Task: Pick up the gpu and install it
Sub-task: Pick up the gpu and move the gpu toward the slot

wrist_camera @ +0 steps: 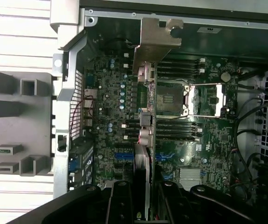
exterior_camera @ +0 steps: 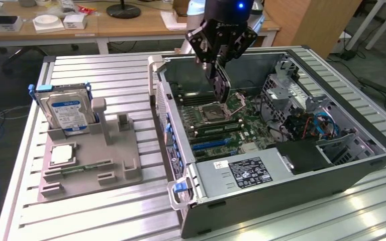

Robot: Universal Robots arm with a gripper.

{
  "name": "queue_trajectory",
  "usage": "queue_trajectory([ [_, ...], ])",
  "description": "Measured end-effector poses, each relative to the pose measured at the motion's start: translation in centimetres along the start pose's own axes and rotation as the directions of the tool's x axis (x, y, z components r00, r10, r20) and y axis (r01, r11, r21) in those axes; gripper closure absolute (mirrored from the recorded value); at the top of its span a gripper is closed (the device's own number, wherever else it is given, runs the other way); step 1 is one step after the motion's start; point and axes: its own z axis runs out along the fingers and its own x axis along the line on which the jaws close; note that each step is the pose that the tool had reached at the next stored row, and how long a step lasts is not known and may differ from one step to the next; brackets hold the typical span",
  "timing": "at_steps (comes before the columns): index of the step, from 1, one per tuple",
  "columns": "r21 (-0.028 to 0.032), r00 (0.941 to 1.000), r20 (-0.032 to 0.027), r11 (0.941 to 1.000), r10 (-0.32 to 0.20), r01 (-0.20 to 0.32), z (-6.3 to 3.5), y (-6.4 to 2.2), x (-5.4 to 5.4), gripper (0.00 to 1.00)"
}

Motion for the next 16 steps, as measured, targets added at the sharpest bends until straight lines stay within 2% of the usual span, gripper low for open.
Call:
queue_trajectory([
  [16, 0.0001, 1.0000, -0.0001, 1.0000, 0.000, 0.000, 0.15, -0.06, -1.8, 0.73],
])
